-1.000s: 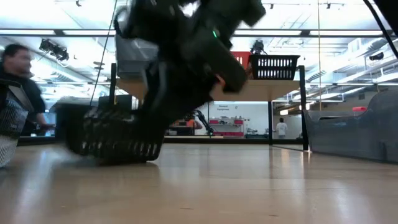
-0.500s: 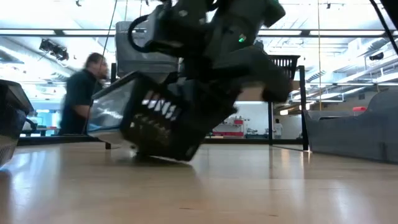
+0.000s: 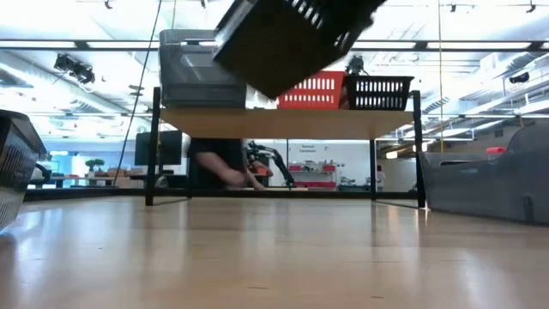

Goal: Stack baskets on shelf by color
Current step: Stack the top black bin on the black bin on the shelf

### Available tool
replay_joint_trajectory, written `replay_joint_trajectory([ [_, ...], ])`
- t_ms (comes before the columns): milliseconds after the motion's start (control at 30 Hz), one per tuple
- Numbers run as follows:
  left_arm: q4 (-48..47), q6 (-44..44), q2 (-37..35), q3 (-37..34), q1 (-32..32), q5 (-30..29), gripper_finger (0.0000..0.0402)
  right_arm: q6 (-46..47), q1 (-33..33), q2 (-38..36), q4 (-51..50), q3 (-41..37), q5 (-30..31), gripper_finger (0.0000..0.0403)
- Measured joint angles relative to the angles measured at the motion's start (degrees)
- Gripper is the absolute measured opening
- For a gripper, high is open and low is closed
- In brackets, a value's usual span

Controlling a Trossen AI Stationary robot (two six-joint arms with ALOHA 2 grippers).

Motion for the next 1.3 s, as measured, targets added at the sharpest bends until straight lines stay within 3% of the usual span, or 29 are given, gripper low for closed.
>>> replay_joint_trajectory([
  [233,0.0,-0.2,0.0,0.0,0.0,0.0,0.0011,0.0,-3.0,-13.0,-9.0,0.0,11.7,0.0014],
  [400,0.0,-0.2,0.0,0.0,0.0,0.0,0.0019,0.1,-8.8,-20.5,-13.7,0.0,14.1,0.0011],
  [600,0.0,-0.2,0.0,0.0,0.0,0.0,0.0013,3.0,-17.4,-24.9,-18.5,0.0,13.8,0.0012],
  [767,0.0,-0.2,0.0,0.0,0.0,0.0,0.0011,6.5,-22.4,-24.4,-22.6,0.0,7.4,0.0012],
  [933,0.1,-0.2,0.0,0.0,0.0,0.0,0.002,7.5,-23.5,-23.0,-22.7,-2.9,3.2,0.0012],
  [1300,0.1,-0.2,0.0,0.0,0.0,0.0,0.0021,8.8,-24.2,-22.7,-22.3,-12.1,3.3,0.0012],
])
